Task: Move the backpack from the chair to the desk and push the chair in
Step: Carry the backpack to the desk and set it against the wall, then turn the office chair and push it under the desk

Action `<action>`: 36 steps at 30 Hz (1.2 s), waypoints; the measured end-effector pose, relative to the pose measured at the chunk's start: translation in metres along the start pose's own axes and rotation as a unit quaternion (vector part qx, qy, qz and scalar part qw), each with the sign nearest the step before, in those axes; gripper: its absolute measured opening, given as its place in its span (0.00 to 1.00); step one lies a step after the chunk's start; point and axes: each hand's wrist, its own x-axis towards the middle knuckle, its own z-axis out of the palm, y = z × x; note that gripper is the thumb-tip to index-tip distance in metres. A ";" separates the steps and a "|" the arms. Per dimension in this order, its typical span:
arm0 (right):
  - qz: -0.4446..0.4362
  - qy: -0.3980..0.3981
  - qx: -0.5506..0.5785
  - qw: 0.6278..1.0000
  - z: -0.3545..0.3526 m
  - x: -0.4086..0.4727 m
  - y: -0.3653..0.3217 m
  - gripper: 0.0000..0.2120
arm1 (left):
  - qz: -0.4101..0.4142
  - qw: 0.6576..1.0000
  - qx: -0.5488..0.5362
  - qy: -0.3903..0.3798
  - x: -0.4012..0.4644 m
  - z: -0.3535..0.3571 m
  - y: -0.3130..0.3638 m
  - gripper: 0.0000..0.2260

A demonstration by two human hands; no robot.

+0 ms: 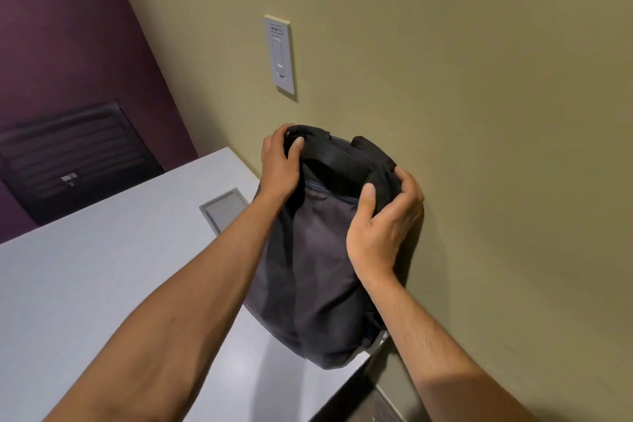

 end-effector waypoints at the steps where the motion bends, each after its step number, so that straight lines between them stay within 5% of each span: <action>1: -0.018 -0.004 -0.015 1.000 0.002 -0.003 0.000 0.21 | 0.011 1.000 0.025 0.000 -0.002 -0.001 -0.004 0.18; 8: -0.048 -0.042 -0.086 0.994 0.004 -0.017 -0.003 0.34 | 0.027 0.991 0.104 -0.074 -0.018 -0.013 -0.030 0.28; 12: -0.174 -0.087 -0.115 0.974 0.006 -0.040 -0.014 0.34 | 0.041 0.989 0.109 -0.091 -0.039 -0.031 -0.039 0.29; 19: -0.164 -0.302 -0.122 0.931 0.021 -0.090 -0.013 0.31 | -0.028 0.989 0.132 -0.055 -0.099 -0.076 -0.065 0.27; 36: -0.226 -0.522 -0.119 0.814 0.079 -0.206 -0.071 0.32 | -0.203 0.922 0.313 0.102 -0.258 -0.261 -0.134 0.30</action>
